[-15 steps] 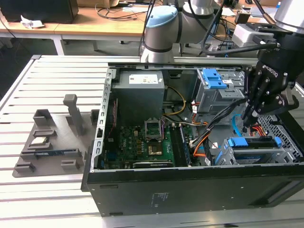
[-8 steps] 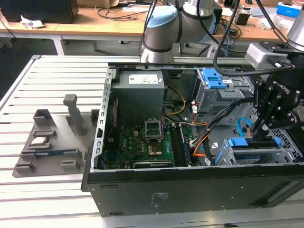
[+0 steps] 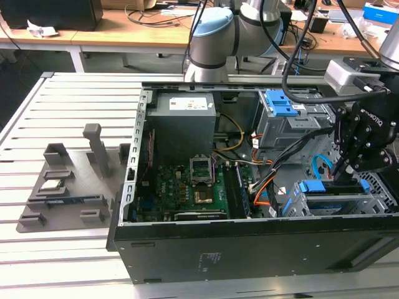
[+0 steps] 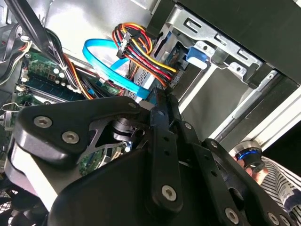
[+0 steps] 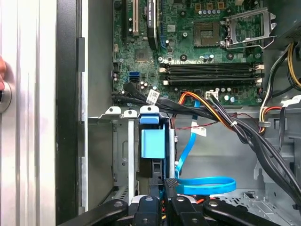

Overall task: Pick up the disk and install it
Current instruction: 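Insert the second disk wire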

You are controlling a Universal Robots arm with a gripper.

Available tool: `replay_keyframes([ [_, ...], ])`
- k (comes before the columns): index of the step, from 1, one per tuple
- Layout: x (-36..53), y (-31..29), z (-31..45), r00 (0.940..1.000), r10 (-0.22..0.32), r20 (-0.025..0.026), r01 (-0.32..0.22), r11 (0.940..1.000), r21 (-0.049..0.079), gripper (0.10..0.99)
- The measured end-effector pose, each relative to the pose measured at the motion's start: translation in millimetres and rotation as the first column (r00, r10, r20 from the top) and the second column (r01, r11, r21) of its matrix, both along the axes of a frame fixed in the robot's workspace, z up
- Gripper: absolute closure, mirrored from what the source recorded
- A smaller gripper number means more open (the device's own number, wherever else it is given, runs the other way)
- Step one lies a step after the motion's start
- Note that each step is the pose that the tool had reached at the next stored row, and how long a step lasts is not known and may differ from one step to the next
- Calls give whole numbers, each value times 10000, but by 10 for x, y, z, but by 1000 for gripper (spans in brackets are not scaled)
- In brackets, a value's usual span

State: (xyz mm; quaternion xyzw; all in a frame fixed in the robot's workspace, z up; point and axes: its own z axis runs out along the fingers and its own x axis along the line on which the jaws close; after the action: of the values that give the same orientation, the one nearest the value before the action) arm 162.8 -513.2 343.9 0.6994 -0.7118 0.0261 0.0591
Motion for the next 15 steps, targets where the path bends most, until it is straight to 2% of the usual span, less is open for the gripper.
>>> replay_keyframes([
  [6,3,0,-33,10000,-1,0,1,10000,40,925],
  [10,3,-48,-72,10000,-1,0,1,10000,38,925],
  [15,3,-48,-79,10000,-1,1,1,10000,45,925],
])
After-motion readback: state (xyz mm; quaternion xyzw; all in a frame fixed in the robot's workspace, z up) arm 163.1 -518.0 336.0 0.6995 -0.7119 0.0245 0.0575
